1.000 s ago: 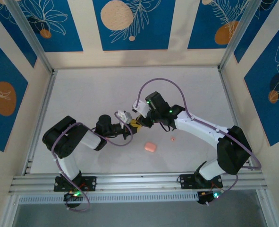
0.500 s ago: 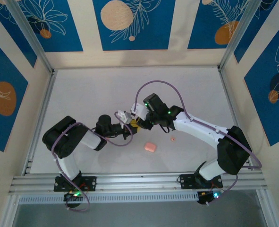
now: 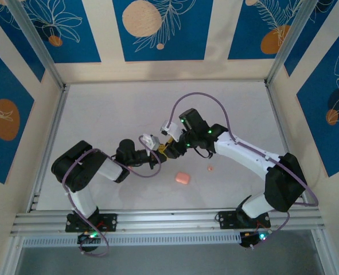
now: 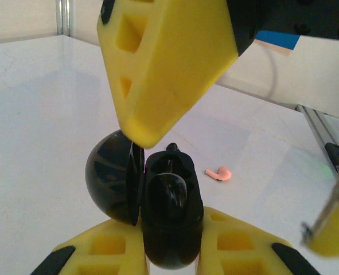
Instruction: Insert the wireless bluetooth earbuds into the charging case
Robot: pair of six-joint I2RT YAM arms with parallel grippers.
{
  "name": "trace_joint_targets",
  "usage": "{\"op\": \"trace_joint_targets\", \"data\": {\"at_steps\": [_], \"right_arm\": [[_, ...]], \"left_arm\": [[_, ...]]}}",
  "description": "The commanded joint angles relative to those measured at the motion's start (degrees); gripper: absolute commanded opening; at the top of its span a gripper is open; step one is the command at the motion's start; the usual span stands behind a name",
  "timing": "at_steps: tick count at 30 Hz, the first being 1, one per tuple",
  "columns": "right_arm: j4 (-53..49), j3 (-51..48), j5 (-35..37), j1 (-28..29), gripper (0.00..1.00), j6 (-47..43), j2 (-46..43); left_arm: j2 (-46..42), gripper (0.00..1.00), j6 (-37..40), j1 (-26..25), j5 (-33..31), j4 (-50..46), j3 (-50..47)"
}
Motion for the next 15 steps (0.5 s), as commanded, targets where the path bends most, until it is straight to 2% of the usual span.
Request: {"op": "trace_joint_targets", "data": {"at_steps": [1, 9, 15], "right_arm": [[-1.1, 1.8, -6.0, -1.2, 0.56, 3.0, -2.2], [0.0, 1.3, -10.4, -4.4, 0.56, 7.3, -4.4], [-0.3, 0.6, -14.9, -9.6, 0.42, 16.3, -6.4]], "left_arm": [[-1.6, 0.19, 1.0, -0.4, 0.7, 3.2, -0.8], [-1.9, 0.19, 1.1, -0.4, 0.6, 3.7, -1.2], [-2.5, 0.19, 3.3, -0.4, 0.5, 4.3, -2.1]]}}
